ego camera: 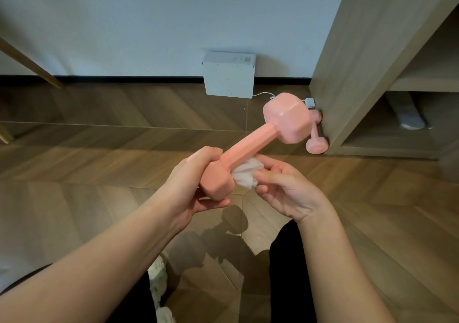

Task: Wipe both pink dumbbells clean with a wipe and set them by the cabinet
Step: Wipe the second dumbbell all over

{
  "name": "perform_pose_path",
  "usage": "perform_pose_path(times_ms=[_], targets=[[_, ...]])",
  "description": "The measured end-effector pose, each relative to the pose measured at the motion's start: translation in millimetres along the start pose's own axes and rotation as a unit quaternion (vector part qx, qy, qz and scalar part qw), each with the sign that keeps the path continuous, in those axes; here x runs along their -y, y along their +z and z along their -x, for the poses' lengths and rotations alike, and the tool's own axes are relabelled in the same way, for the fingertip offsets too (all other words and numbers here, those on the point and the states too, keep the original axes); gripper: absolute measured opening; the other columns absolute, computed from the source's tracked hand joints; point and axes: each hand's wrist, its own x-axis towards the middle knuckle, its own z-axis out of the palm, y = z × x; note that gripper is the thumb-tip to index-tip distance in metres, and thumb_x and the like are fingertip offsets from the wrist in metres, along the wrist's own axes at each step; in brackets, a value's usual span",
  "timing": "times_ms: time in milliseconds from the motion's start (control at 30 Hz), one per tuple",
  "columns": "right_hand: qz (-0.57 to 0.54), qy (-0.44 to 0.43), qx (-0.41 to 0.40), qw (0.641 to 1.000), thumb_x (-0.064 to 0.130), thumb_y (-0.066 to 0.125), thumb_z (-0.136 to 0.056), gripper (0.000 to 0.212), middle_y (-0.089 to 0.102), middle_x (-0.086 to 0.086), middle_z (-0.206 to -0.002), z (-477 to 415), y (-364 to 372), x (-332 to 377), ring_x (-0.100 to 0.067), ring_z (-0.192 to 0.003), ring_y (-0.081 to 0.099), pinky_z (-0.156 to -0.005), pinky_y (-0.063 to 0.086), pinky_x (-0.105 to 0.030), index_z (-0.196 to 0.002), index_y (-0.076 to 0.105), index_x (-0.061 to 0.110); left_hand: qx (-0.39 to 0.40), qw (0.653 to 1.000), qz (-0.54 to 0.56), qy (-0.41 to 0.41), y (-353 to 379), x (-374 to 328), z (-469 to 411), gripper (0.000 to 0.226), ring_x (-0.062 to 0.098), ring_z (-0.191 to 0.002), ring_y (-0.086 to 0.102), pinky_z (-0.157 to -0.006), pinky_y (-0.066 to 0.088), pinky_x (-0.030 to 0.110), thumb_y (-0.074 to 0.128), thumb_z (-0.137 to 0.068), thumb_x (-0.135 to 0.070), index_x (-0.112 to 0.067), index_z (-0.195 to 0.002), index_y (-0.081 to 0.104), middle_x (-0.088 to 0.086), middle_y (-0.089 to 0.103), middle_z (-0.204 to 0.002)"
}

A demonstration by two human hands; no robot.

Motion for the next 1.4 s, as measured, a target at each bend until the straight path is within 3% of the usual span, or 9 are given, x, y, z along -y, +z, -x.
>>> perform_pose_path(times_ms=[167, 267, 367, 500, 700, 933, 1100, 1300, 1400], targets=[[-0.062, -0.013, 0.015, 0.998, 0.001, 0.057, -0.083, 0.032, 0.068, -0.014, -0.108, 2, 1, 1, -0.010, -0.077, 0.065, -0.049, 0.048, -0.013, -0.113, 0.068, 0.001, -0.021, 0.999, 0.038, 0.006, -1, -6, 2, 0.025, 0.028, -0.075, 0.065, -0.056, 0.055, 0.034, 0.066, -0.082, -0.039, -0.018, -0.097, 0.066, 0.015, 0.065, -0.094], [0.115, -0.055, -0.100, 0.987, -0.002, 0.067, -0.083, 0.028, 0.073, -0.005, -0.098, -5, 4, -6, -0.005, -0.070, 0.065, -0.049, 0.046, -0.015, -0.110, 0.068, 0.004, -0.025, 0.998, 0.057, 0.013, 1, -10, 3, 0.034, 0.030, -0.078, 0.065, -0.056, 0.056, 0.035, 0.066, -0.082, -0.040, -0.014, -0.105, 0.066, 0.017, 0.065, -0.096], [0.290, -0.110, -0.222, 0.924, -0.009, 0.064, -0.083, 0.035, 0.072, -0.001, -0.089, -9, 5, -12, 0.002, -0.063, 0.060, -0.053, 0.046, -0.013, -0.114, 0.067, 0.004, -0.025, 0.997, 0.076, 0.008, 2, -11, 4, 0.041, 0.030, -0.080, 0.064, -0.057, 0.056, 0.035, 0.066, -0.082, -0.040, -0.012, -0.112, 0.064, 0.017, 0.063, -0.096], [0.266, -0.193, -0.187, 0.926, -0.011, 0.059, -0.083, 0.041, 0.075, 0.009, -0.097, -6, 11, -10, 0.000, -0.091, 0.068, -0.073, 0.050, -0.013, -0.108, 0.068, 0.020, -0.028, 0.997, 0.076, 0.006, 2, -10, 4, 0.037, 0.030, -0.080, 0.064, -0.056, 0.056, 0.035, 0.066, -0.081, -0.040, -0.013, -0.106, 0.065, 0.016, 0.061, -0.095], [0.183, -0.185, -0.136, 0.956, -0.016, 0.060, -0.081, 0.036, 0.074, 0.002, -0.091, -6, 15, -9, -0.010, -0.086, 0.068, -0.069, 0.054, -0.020, -0.101, 0.067, 0.012, -0.034, 0.998, 0.055, 0.017, 3, -6, 2, 0.028, 0.029, -0.074, 0.064, -0.055, 0.056, 0.035, 0.067, -0.081, -0.040, -0.016, -0.096, 0.066, 0.013, 0.064, -0.088], [0.184, -0.138, -0.197, 0.953, -0.004, 0.064, -0.083, 0.020, 0.074, -0.004, -0.088, -14, 19, -23, -0.011, -0.079, 0.064, -0.067, 0.049, -0.025, -0.097, 0.069, 0.009, -0.050, 0.997, 0.012, 0.062, 8, -2, -1, 0.020, 0.014, -0.055, 0.065, -0.055, 0.056, 0.033, 0.065, -0.082, -0.035, -0.018, -0.092, 0.067, 0.000, 0.068, -0.064], [0.242, -0.171, -0.285, 0.911, 0.009, 0.069, -0.085, 0.011, 0.072, -0.002, -0.087, -10, 8, -17, -0.001, -0.072, 0.064, -0.060, 0.047, -0.016, -0.093, 0.070, 0.016, -0.062, 0.995, 0.014, 0.077, 4, -1, 0, 0.021, 0.014, -0.054, 0.067, -0.056, 0.056, 0.034, 0.067, -0.079, -0.034, -0.019, -0.093, 0.067, -0.001, 0.068, -0.064], [0.105, -0.163, -0.149, 0.970, 0.016, 0.070, -0.078, 0.026, 0.067, -0.002, -0.089, -9, 20, -18, -0.008, -0.076, 0.065, -0.063, 0.052, -0.021, -0.103, 0.067, 0.010, -0.042, 0.997, 0.031, 0.053, 7, -3, 2, 0.015, 0.017, -0.056, 0.065, -0.055, 0.056, 0.034, 0.066, -0.082, -0.037, -0.022, -0.079, 0.070, 0.003, 0.066, -0.069], [0.128, -0.168, -0.105, 0.972, 0.017, 0.082, -0.069, 0.046, 0.070, 0.004, -0.099, -8, 23, -17, -0.011, -0.090, 0.070, -0.073, 0.055, -0.025, -0.110, 0.062, 0.013, -0.027, 0.998, 0.037, 0.040, 7, -5, 2, 0.027, 0.019, -0.061, 0.065, -0.056, 0.056, 0.034, 0.063, -0.083, -0.038, -0.015, -0.095, 0.069, 0.008, 0.067, -0.077]])
